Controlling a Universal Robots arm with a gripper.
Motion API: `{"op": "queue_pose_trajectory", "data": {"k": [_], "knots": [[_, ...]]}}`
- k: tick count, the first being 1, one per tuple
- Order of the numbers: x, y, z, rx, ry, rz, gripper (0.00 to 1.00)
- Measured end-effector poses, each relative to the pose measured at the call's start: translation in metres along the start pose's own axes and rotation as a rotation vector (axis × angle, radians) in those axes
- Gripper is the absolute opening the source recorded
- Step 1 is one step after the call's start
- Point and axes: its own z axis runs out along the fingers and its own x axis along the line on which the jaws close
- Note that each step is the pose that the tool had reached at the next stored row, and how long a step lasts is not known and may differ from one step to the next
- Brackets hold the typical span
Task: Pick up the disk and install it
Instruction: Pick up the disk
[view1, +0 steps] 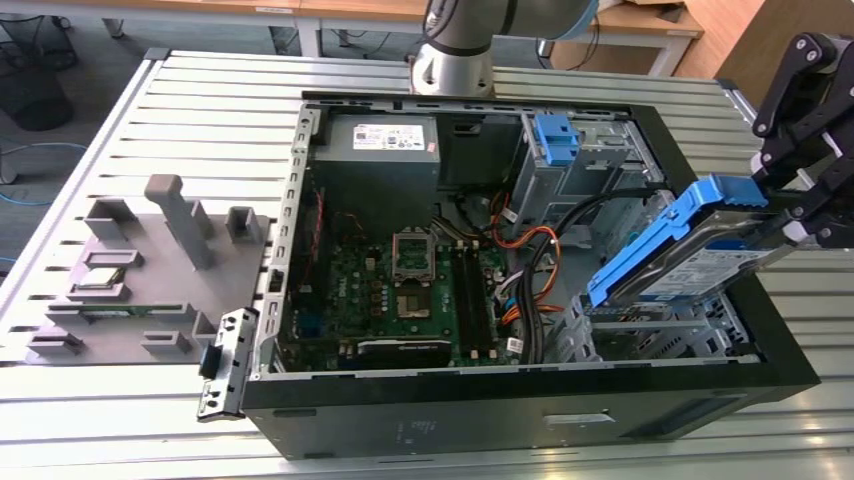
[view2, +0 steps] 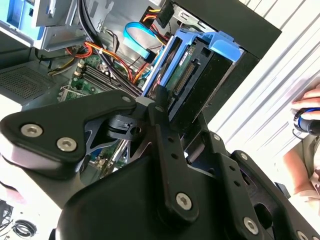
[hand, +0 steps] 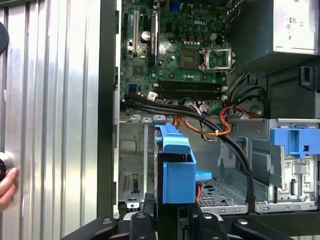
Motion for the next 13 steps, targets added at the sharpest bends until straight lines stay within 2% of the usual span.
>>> {"op": "queue_pose_trajectory", "data": {"k": [6,13], "knots": [[-0.0004,0.0001,-0.003,0.0008,0.0011,0.0,0.35],[-0.0014,0.0002,-0.01,0.0027,0.0014,0.0,0.35]]}}
